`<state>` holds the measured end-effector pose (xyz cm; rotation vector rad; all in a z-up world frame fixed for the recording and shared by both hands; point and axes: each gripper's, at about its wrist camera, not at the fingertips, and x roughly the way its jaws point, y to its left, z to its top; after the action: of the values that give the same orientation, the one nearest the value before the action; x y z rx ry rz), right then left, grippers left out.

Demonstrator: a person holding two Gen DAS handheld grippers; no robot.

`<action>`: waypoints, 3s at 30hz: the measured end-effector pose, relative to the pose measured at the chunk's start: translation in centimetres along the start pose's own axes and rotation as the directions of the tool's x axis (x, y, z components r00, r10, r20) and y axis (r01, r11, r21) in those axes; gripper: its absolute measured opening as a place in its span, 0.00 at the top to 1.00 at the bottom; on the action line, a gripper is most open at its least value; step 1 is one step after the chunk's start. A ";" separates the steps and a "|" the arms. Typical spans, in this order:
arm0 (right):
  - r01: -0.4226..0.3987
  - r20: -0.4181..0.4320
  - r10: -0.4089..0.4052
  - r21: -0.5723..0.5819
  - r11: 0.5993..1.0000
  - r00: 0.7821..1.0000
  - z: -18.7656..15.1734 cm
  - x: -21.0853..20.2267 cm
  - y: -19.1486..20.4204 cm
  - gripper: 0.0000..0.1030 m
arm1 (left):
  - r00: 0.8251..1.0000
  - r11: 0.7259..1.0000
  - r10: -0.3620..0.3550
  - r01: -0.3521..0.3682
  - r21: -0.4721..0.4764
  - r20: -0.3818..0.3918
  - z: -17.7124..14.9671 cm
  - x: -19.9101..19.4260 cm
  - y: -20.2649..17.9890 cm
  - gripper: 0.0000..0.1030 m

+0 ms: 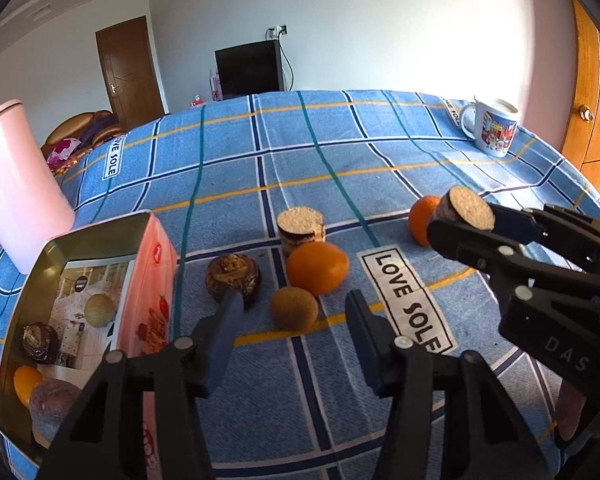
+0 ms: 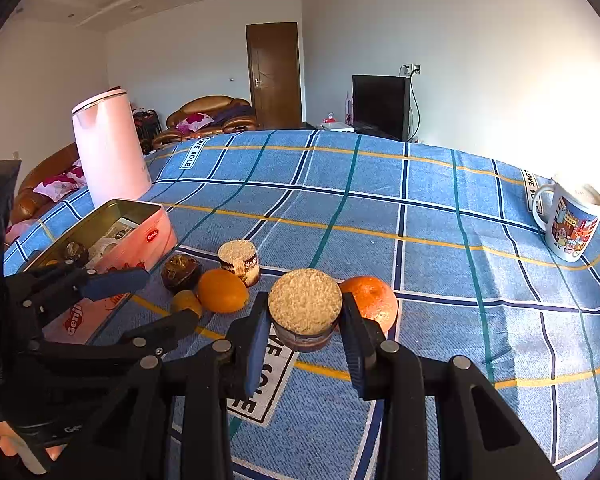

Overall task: Organize fruits
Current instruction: 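Grasp a cork-lidded jar with right tool while left tool grasps a kiwi, then lower the jar and kiwi into the tin box and open both tools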

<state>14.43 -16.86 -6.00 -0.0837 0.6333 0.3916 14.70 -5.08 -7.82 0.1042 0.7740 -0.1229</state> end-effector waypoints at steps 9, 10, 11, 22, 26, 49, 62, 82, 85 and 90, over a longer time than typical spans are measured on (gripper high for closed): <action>-0.018 0.000 0.018 0.018 1.000 1.000 0.0 0.1 -0.4 0.65 | 0.992 0.995 -0.075 0.068 -0.068 -0.102 0.5 2.5 1.1 0.70; -0.019 -0.003 0.019 0.018 1.000 1.000 0.0 0.2 -0.4 0.65 | 0.991 0.994 -0.084 0.076 -0.076 -0.106 0.5 2.6 1.2 0.70; -0.021 -0.005 0.021 0.019 1.000 1.000 0.0 0.3 -0.4 0.65 | 0.991 0.994 -0.085 0.077 -0.080 -0.103 0.5 2.6 1.2 0.71; -0.047 0.051 0.045 0.029 0.998 0.998 -0.1 -0.7 -0.7 0.65 | 0.998 0.997 -0.042 0.045 -0.055 0.046 0.4 -0.5 0.8 0.71; -0.053 0.077 0.051 0.025 0.998 0.996 -0.2 -1.2 -0.6 0.65 | 0.996 0.999 -0.017 0.021 -0.046 0.087 0.3 -1.3 0.6 0.71; -0.076 0.233 0.075 -0.003 0.997 0.970 -0.7 -4.2 -0.2 0.65 | 0.963 0.996 0.063 -0.045 -0.073 0.261 -0.6 -4.6 0.8 0.71; -0.067 0.312 0.076 -0.039 0.997 0.947 -1.0 -5.7 0.2 0.65 | 0.934 0.994 0.102 -0.085 -0.064 0.343 -1.0 -6.0 0.2 0.71; -0.083 0.278 0.113 -0.119 0.989 0.954 0.6 -4.7 3.9 0.65 | 0.929 0.987 0.122 -0.076 -0.145 0.348 -1.9 -8.0 5.1 0.71; -0.132 0.260 0.167 -0.146 0.980 0.951 1.6 -4.2 6.0 0.65 | 0.933 0.978 0.143 -0.082 -0.192 0.331 -2.0 -8.2 7.8 0.71; -0.186 0.219 0.227 -0.193 0.964 0.949 2.9 -2.7 9.6 0.65 | 0.930 0.956 0.201 -0.118 -0.268 0.308 -2.3 -8.7 12.2 0.71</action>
<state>10.42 -8.36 -1.72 -0.1310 0.3693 0.6494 8.78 7.90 -2.79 -0.0877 0.4347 0.1110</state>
